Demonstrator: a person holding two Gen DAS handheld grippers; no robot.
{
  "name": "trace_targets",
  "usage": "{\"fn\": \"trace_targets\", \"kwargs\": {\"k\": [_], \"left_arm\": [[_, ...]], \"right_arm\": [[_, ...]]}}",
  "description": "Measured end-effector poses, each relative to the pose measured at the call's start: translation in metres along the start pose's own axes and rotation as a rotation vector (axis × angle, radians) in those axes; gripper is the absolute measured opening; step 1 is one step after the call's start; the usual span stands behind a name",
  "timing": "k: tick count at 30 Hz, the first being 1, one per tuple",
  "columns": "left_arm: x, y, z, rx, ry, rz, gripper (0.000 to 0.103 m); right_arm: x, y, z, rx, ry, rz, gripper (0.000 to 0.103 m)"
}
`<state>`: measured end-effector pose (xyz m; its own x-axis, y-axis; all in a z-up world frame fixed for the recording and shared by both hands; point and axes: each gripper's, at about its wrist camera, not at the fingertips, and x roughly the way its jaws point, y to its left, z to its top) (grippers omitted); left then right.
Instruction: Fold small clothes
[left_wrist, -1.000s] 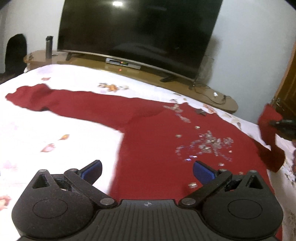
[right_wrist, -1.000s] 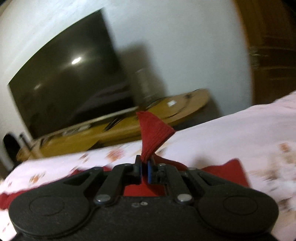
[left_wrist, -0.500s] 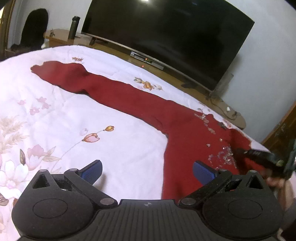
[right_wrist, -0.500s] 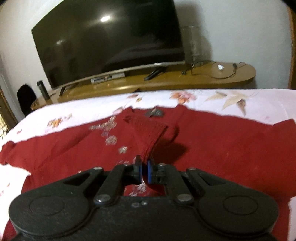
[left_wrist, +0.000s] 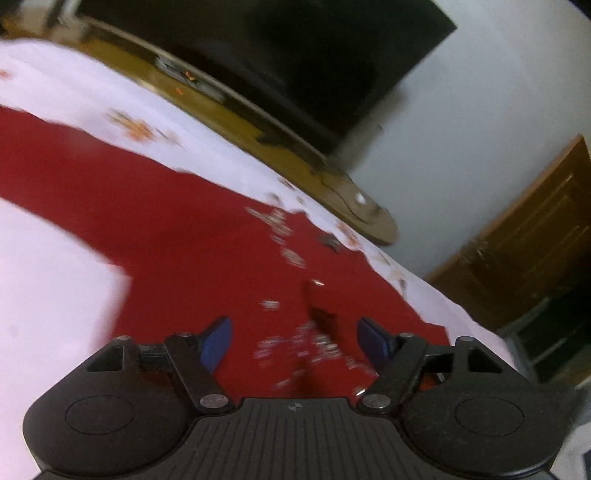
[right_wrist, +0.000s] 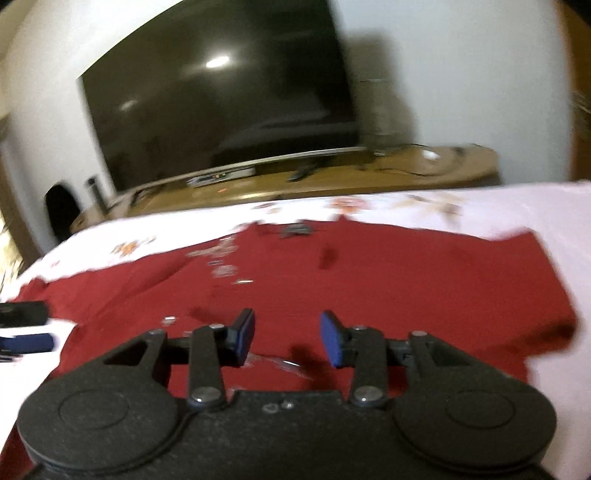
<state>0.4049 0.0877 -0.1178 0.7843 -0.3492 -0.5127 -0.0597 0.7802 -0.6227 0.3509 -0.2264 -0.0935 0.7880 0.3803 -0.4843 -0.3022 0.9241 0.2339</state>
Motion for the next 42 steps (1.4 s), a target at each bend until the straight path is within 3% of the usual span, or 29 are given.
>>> {"fn": "trace_targets", "kwargs": {"k": [5, 8, 10, 12, 14, 24, 36, 40, 41, 42], "left_arm": [[0.069, -0.024, 0.004, -0.020, 0.089, -0.014, 0.074], [0.096, -0.037, 0.003, 0.020, 0.123, 0.018, 0.074], [0.107, -0.044, 0.003, 0.068, 0.122, 0.044, 0.061], [0.117, -0.053, 0.005, 0.110, 0.134, 0.082, 0.010], [0.123, -0.053, 0.006, 0.109, 0.146, 0.080, 0.004], [0.075, -0.074, 0.044, 0.208, 0.028, -0.042, 0.003], [0.067, -0.002, 0.065, 0.132, 0.028, 0.031, 0.003], [0.071, 0.017, 0.064, 0.114, 0.053, 0.059, 0.003], [0.073, 0.022, 0.063, 0.109, 0.058, 0.067, 0.003], [0.074, 0.027, 0.061, 0.098, 0.066, 0.075, 0.003]], "right_arm": [[-0.040, -0.064, -0.004, 0.117, -0.013, -0.096, 0.041], [-0.056, -0.097, -0.009, 0.175, -0.021, -0.143, 0.041], [-0.062, -0.120, -0.014, 0.234, -0.020, -0.158, 0.041], [-0.065, -0.140, -0.018, 0.301, -0.020, -0.162, 0.041], [-0.063, -0.154, -0.023, 0.356, -0.016, -0.155, 0.041], [-0.040, -0.172, -0.025, 0.487, 0.019, -0.050, 0.044], [-0.022, -0.162, -0.020, 0.459, 0.058, -0.060, 0.045], [-0.018, -0.156, -0.019, 0.422, 0.070, -0.099, 0.042], [-0.017, -0.154, -0.018, 0.410, 0.071, -0.110, 0.038], [-0.015, -0.151, -0.017, 0.386, 0.075, -0.129, 0.025]]}}
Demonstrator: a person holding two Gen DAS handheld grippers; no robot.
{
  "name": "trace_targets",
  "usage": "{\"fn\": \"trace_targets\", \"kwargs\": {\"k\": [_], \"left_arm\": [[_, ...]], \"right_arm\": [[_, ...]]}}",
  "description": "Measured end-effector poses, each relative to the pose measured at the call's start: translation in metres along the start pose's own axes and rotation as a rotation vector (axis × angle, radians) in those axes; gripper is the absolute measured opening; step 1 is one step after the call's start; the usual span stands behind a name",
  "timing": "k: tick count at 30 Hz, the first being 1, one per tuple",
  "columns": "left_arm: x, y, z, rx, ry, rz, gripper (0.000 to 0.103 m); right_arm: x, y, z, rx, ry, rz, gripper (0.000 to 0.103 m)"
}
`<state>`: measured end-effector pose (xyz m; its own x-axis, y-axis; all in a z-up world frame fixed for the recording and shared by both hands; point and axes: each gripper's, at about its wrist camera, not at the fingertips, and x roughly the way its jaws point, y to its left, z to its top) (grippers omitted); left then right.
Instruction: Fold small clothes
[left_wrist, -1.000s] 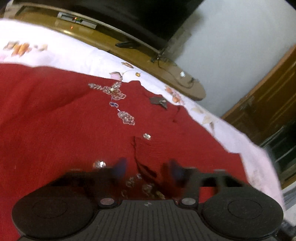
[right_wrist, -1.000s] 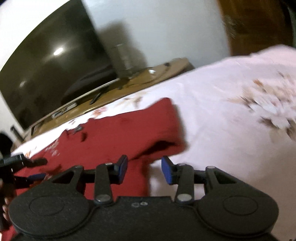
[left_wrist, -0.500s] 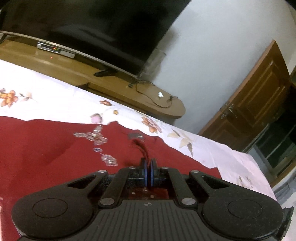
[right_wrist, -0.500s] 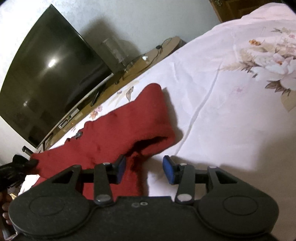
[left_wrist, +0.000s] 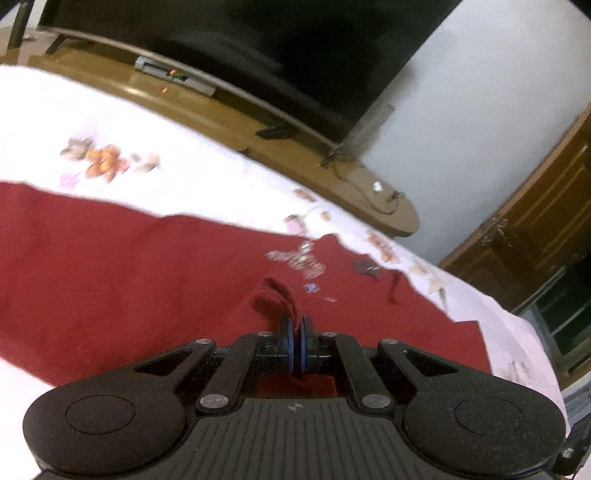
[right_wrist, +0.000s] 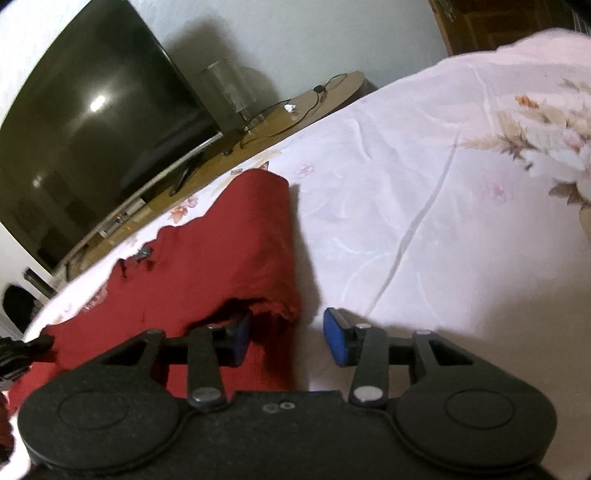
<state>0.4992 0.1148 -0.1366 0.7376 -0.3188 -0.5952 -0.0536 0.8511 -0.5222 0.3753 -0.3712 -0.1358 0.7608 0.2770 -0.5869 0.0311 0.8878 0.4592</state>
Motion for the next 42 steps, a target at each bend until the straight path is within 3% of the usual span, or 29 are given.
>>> {"fn": "trace_targets", "kwargs": {"k": [3, 7, 9, 10, 11, 12, 13, 14, 15, 18, 20, 22, 24, 26, 27, 28, 31, 34, 36, 38, 42], "left_arm": [[0.003, 0.010, -0.003, -0.019, 0.013, 0.010, 0.003], [0.003, 0.009, 0.000, 0.022, 0.007, 0.019, 0.003], [0.008, 0.014, 0.001, 0.017, 0.028, 0.033, 0.003], [0.010, 0.018, 0.000, 0.010, 0.037, 0.031, 0.003], [0.011, 0.020, -0.002, 0.009, 0.042, 0.028, 0.003], [0.011, 0.022, -0.003, 0.009, 0.043, 0.023, 0.003], [0.011, 0.023, -0.005, 0.008, 0.042, 0.017, 0.003], [0.012, 0.025, -0.007, 0.005, 0.038, 0.012, 0.003], [0.012, 0.026, -0.009, -0.002, 0.033, 0.009, 0.003], [0.011, 0.028, -0.013, -0.027, 0.011, 0.003, 0.003], [0.012, 0.028, -0.014, -0.033, 0.000, 0.004, 0.003], [0.014, 0.029, -0.014, -0.034, -0.003, 0.001, 0.003], [0.015, 0.031, -0.015, -0.039, -0.008, -0.007, 0.003], [0.015, 0.032, -0.015, -0.039, -0.014, -0.015, 0.003], [0.013, 0.032, -0.014, -0.034, -0.029, -0.019, 0.003], [0.008, 0.031, -0.014, -0.030, -0.066, -0.037, 0.003], [-0.002, 0.030, -0.005, -0.018, -0.126, -0.027, 0.003], [0.002, 0.032, 0.002, 0.020, -0.092, 0.000, 0.003], [0.012, 0.035, 0.001, 0.037, -0.035, 0.036, 0.003], [0.016, 0.040, -0.003, 0.037, -0.033, 0.031, 0.003], [0.016, 0.040, -0.005, 0.040, -0.033, 0.027, 0.003]], "right_arm": [[0.004, 0.007, -0.002, -0.072, -0.001, -0.031, 0.007], [-0.010, 0.012, 0.000, -0.134, -0.074, -0.067, 0.006], [-0.001, 0.015, -0.003, -0.182, -0.022, -0.093, 0.010], [0.005, 0.015, -0.002, -0.221, 0.018, -0.085, 0.014], [0.001, 0.014, 0.002, -0.249, 0.002, -0.066, 0.021], [-0.009, 0.008, 0.012, -0.234, -0.046, -0.030, 0.038], [-0.020, 0.001, 0.022, -0.201, -0.108, 0.014, 0.062], [-0.026, -0.007, 0.035, -0.165, -0.165, 0.051, 0.070], [-0.023, -0.015, 0.052, -0.135, -0.187, 0.075, 0.069], [0.019, -0.039, 0.091, -0.003, -0.092, 0.177, 0.040], [0.050, -0.053, 0.102, 0.079, -0.051, 0.202, 0.034], [0.076, -0.061, 0.107, 0.124, 0.002, 0.220, 0.032], [0.097, -0.066, 0.105, 0.169, 0.064, 0.276, 0.038], [0.104, -0.067, 0.103, 0.178, 0.055, 0.291, 0.036], [0.105, -0.066, 0.104, 0.173, 0.054, 0.285, 0.018], [0.106, -0.063, 0.105, 0.155, 0.062, 0.283, 0.007], [0.087, -0.044, 0.102, 0.034, -0.008, 0.236, 0.007], [0.072, -0.035, 0.102, -0.016, -0.063, 0.225, 0.006], [0.077, -0.032, 0.098, -0.050, -0.051, 0.194, 0.007], [0.091, -0.035, 0.093, -0.062, -0.004, 0.142, 0.007], [0.092, -0.043, 0.090, -0.026, -0.002, 0.167, 0.006]]}}
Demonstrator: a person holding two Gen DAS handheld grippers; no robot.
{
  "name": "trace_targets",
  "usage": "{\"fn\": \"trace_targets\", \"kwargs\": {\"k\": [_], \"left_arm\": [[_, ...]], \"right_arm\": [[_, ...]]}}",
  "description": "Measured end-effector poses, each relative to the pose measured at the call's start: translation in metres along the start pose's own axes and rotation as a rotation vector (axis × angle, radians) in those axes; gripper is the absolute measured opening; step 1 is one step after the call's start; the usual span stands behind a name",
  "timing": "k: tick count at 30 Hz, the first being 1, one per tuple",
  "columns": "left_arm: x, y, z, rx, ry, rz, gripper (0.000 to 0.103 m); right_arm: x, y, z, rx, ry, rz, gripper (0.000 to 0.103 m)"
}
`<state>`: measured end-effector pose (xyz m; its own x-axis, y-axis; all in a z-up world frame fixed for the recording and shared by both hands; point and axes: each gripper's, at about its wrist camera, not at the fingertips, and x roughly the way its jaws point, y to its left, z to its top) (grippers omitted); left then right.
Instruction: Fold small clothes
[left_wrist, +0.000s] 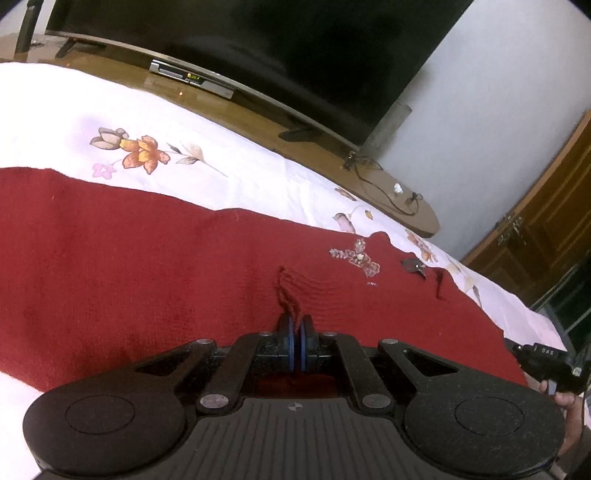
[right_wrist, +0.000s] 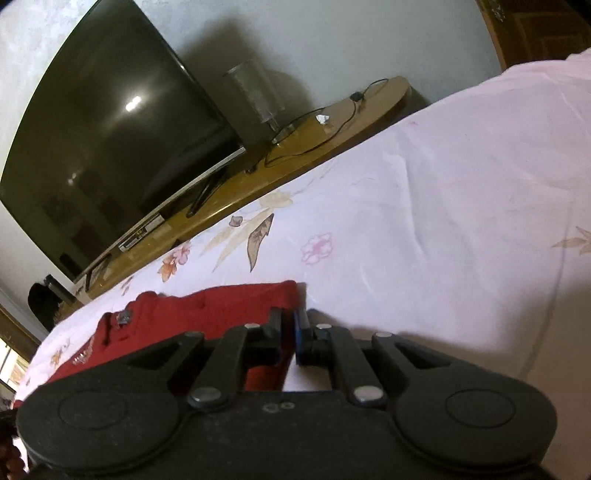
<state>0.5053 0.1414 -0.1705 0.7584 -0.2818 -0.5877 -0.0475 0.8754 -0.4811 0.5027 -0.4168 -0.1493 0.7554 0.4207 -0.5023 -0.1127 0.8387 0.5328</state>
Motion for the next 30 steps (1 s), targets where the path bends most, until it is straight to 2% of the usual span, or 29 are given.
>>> {"fn": "trace_targets", "kwargs": {"k": [3, 5, 6, 8, 9, 11, 13, 14, 15, 17, 18, 19, 22, 25, 28, 29, 30], "left_arm": [[0.000, 0.002, 0.001, -0.008, 0.011, -0.009, 0.003], [-0.005, 0.003, 0.005, -0.018, 0.006, 0.000, 0.004], [-0.012, 0.001, 0.006, -0.013, -0.023, 0.034, 0.004], [-0.036, -0.011, 0.005, 0.033, -0.129, 0.116, 0.004], [-0.043, -0.018, 0.004, 0.043, -0.160, 0.112, 0.004], [-0.044, -0.045, 0.000, 0.113, -0.173, 0.083, 0.004], [-0.031, -0.075, -0.006, 0.190, -0.142, 0.034, 0.004], [-0.019, -0.090, -0.011, 0.221, -0.098, -0.011, 0.004], [-0.008, -0.101, -0.016, 0.249, -0.063, -0.022, 0.004], [0.020, -0.113, -0.031, 0.300, 0.024, 0.012, 0.004], [0.028, -0.111, -0.037, 0.299, 0.039, 0.029, 0.005], [0.027, -0.102, -0.041, 0.257, 0.002, 0.004, 0.005], [0.021, -0.082, -0.034, 0.141, 0.011, -0.030, 0.005], [0.011, -0.079, -0.034, 0.165, -0.003, 0.006, 0.005], [-0.003, -0.078, -0.023, 0.191, -0.083, 0.058, 0.007], [-0.003, -0.076, -0.018, 0.175, -0.095, 0.050, 0.012], [0.000, -0.075, -0.011, 0.158, -0.102, 0.047, 0.025]], "right_arm": [[-0.001, 0.000, 0.001, -0.005, 0.011, 0.000, 0.010], [-0.003, 0.002, 0.006, 0.018, 0.016, 0.000, 0.023], [-0.013, 0.005, 0.006, 0.014, -0.014, -0.013, 0.026], [-0.035, 0.014, 0.001, -0.030, -0.059, -0.016, 0.024], [-0.048, 0.019, -0.003, -0.057, -0.072, -0.012, 0.022], [-0.063, 0.033, -0.014, -0.122, -0.073, -0.018, 0.020], [-0.070, 0.050, -0.027, -0.201, -0.065, -0.022, 0.017], [-0.072, 0.057, -0.035, -0.228, -0.053, -0.022, 0.017], [-0.071, 0.062, -0.041, -0.244, -0.036, -0.039, 0.017], [-0.062, 0.068, -0.055, -0.275, 0.017, -0.082, 0.013], [-0.055, 0.070, -0.064, -0.299, 0.054, -0.114, 0.014], [-0.056, 0.072, -0.072, -0.334, 0.046, -0.139, 0.014], [-0.063, 0.072, -0.077, -0.338, 0.034, -0.158, 0.015], [-0.065, 0.072, -0.077, -0.360, 0.038, -0.156, 0.018], [-0.067, 0.075, -0.068, -0.349, 0.017, -0.149, 0.021], [-0.067, 0.078, -0.064, -0.358, -0.012, -0.145, 0.022], [-0.064, 0.080, -0.059, -0.367, -0.033, -0.144, 0.022]]}}
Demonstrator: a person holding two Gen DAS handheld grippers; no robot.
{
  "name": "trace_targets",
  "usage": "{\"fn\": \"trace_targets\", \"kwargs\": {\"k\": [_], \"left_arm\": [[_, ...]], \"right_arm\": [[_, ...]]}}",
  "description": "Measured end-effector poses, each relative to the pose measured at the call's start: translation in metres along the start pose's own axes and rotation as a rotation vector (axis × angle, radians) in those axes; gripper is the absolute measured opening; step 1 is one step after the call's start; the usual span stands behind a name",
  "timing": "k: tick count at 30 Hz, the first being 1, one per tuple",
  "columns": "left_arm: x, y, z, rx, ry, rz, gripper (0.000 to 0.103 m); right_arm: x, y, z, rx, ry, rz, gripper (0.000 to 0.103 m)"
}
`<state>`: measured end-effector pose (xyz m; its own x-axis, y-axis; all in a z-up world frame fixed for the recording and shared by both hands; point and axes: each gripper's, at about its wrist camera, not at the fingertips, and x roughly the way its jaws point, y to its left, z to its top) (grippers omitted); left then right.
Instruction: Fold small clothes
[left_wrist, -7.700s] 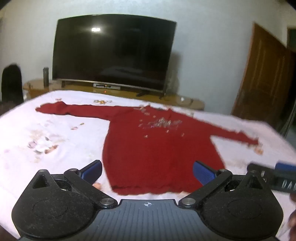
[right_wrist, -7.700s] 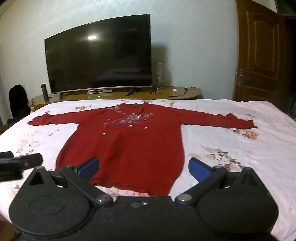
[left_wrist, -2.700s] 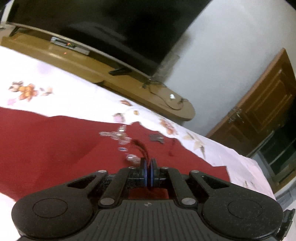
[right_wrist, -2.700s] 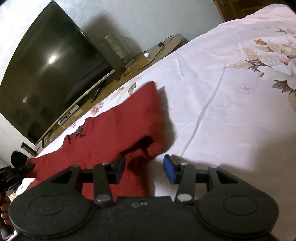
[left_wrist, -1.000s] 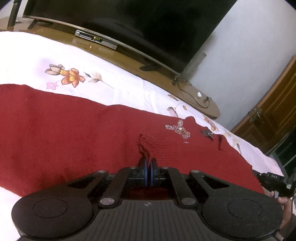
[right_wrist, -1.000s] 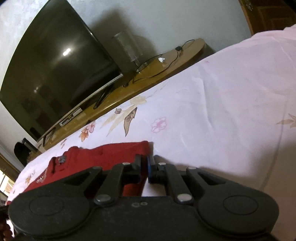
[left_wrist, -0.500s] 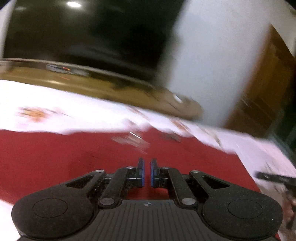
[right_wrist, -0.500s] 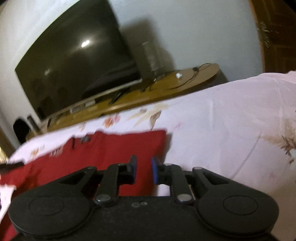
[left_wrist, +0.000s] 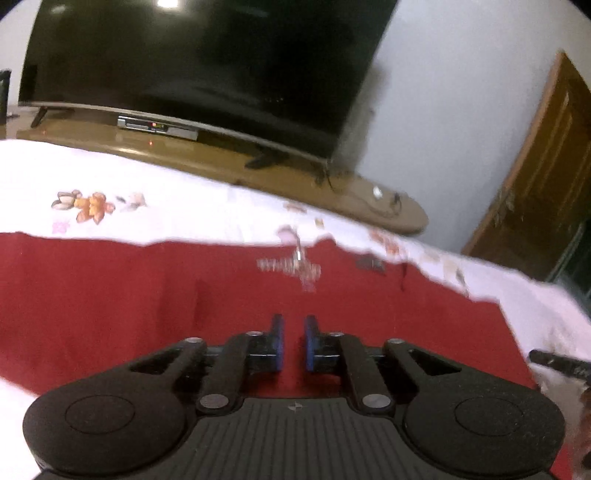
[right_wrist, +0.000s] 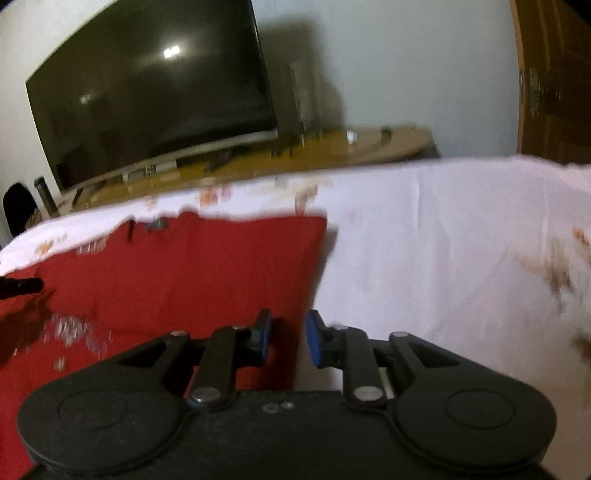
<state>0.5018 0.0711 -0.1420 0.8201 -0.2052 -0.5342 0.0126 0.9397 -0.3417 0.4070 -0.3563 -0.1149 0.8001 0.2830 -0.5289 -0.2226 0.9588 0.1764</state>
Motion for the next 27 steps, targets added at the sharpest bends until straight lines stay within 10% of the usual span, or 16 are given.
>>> {"fn": "trace_targets", "kwargs": {"k": [4, 12, 14, 17, 27], "left_arm": [[0.022, -0.015, 0.014, 0.047, -0.009, 0.007, 0.057], [0.038, 0.000, 0.008, 0.147, 0.033, 0.116, 0.041], [0.036, 0.000, 0.007, 0.167, 0.033, 0.118, 0.041], [0.035, 0.001, 0.008, 0.177, 0.034, 0.118, 0.041], [-0.059, 0.070, -0.015, 0.035, -0.055, 0.342, 0.053]], "right_arm": [[0.034, 0.001, 0.028, 0.031, -0.044, -0.007, 0.022], [0.097, -0.012, 0.042, 0.008, -0.002, -0.090, 0.003], [0.096, -0.022, 0.042, 0.038, 0.000, -0.149, 0.022], [0.093, -0.039, 0.039, 0.107, -0.001, -0.115, 0.021], [-0.003, 0.000, -0.002, 0.017, -0.088, -0.049, 0.022]]}}
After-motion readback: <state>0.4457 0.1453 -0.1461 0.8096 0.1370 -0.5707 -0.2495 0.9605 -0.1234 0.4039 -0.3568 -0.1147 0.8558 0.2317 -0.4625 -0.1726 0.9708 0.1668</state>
